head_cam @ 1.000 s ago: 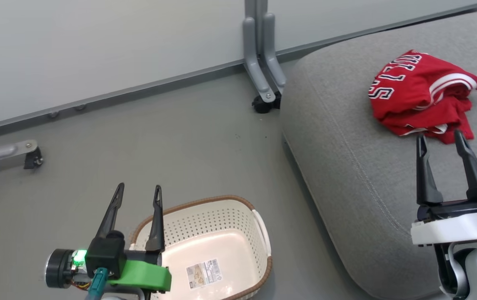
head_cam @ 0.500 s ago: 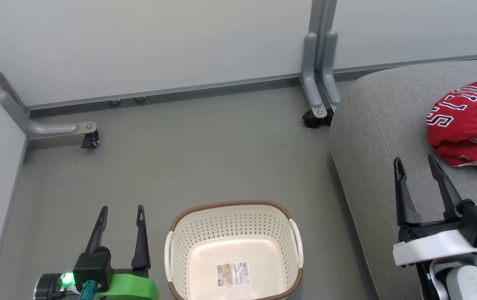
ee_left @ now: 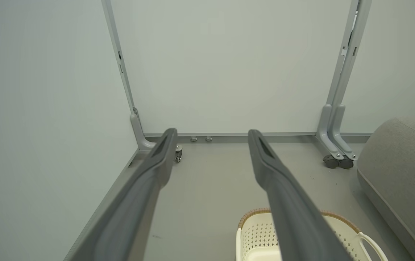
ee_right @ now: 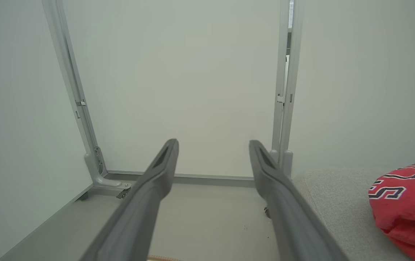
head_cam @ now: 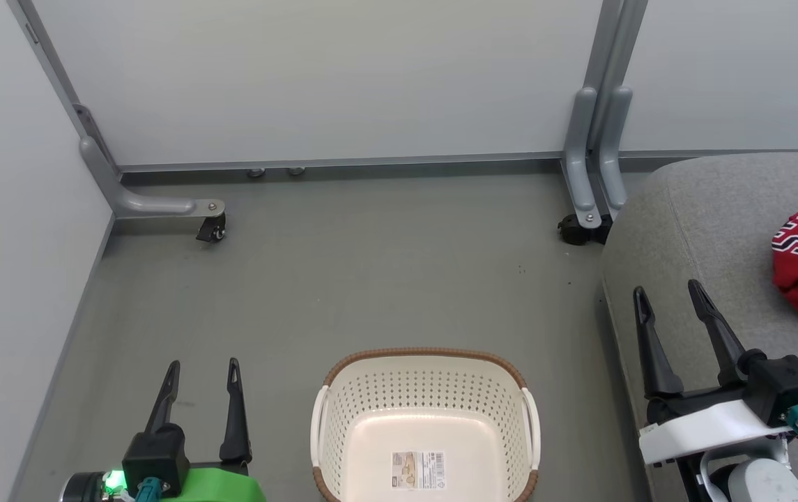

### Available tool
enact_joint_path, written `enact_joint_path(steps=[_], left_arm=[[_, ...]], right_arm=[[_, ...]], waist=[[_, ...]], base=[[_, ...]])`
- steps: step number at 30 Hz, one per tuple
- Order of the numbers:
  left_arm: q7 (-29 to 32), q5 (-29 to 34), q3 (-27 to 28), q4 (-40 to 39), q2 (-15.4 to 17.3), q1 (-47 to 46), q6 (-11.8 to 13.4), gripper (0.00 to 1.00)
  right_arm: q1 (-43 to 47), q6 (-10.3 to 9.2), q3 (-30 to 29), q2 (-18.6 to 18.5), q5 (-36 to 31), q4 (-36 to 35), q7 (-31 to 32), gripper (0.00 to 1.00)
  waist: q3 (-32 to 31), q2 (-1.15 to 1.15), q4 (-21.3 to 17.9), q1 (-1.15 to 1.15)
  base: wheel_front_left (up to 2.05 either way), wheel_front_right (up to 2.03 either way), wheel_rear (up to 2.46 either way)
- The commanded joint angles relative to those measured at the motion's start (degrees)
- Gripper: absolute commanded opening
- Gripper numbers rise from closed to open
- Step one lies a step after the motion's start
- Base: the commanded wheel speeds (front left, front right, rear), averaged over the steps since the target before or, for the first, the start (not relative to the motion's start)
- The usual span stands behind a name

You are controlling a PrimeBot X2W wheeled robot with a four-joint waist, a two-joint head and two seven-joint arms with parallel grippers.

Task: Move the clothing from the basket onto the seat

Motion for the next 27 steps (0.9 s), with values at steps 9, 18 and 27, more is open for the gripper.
enact_joint_path(steps=[9,18,27], left_arm=[[0.0,-0.1,-0.6,0.0,0.1,0.9,0.0,1.0],[0.0,-1.6,-0.6,-0.9,0.1,-0.3,0.3,1.0],[0.0,-3.4,0.8,-0.4,0.1,0.0,0.2,1.0]], right_arm=[[0.3,-0.11,-0.7,-0.5,-0.6,0.3,-0.2,1.0],[-0.3,-0.1,-1.8,-0.7,-0.6,0.4,-0.2,1.0],[-0.7,-0.11,-1.7,-0.7,-0.6,0.3,-0.2,1.0]], waist=[[-0.1,0.0,-0.9,0.01],[0.7,0.0,-3.8,0.01],[1.2,0.0,-4.8,0.01]], base=[[0.0,0.0,0.0],[0.0,0.0,0.0],[0.0,0.0,0.0]])
